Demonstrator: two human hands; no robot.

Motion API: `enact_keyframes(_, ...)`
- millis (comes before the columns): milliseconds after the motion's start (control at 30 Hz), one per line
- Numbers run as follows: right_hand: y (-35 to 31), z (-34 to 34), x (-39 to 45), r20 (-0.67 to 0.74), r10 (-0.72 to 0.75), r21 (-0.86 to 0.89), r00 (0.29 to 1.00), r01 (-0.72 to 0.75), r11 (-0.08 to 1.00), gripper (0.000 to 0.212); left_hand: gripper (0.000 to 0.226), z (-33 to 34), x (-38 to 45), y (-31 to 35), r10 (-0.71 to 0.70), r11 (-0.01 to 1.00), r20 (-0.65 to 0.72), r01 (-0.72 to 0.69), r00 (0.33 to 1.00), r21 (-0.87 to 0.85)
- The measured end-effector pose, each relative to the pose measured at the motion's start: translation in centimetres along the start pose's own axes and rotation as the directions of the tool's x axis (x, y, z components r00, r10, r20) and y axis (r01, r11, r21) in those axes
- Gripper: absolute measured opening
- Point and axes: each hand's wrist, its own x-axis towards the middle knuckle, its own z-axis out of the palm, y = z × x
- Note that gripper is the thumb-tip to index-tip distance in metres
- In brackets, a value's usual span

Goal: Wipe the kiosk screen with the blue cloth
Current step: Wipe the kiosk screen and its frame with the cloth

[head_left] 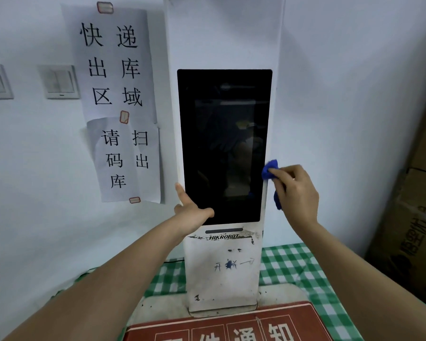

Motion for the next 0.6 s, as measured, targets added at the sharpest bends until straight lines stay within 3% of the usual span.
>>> enact_keyframes(100, -0.2, 0.3, 0.0, -0.016, 0.039, 0.042, 0.999, -0.038, 0.998, 0.022, 0.109, 0.1, -0.3, 0.0, 0.011, 1.000, -0.007, -0.011, 1.000, -0.026)
enact_keyframes(300, 0.6, 1.7, -4.5, 0.139, -0.043, -0.022, 0.989, 0.047, 0.999, 0.024, 0.105, 0.5, -0.7, -0.2, 0.069, 0.995, -0.022, -0.071, 0.997, -0.070)
enact_keyframes(400, 0.8, 1.4, -3.9, 0.095, -0.180, -0.112, 0.979, 0.191, 0.975, 0.031, 0.104, 0.3, -0.9, -0.7, 0.084, 0.994, -0.011, -0.084, 0.996, -0.074)
enact_keyframes(600, 0.3, 2.1, -3.3, -0.017, -0.098, -0.078, 0.995, 0.097, 0.992, 0.028, 0.108, 0.7, -1.2, -1.5, 0.142, 0.983, -0.035, -0.145, 0.989, -0.117)
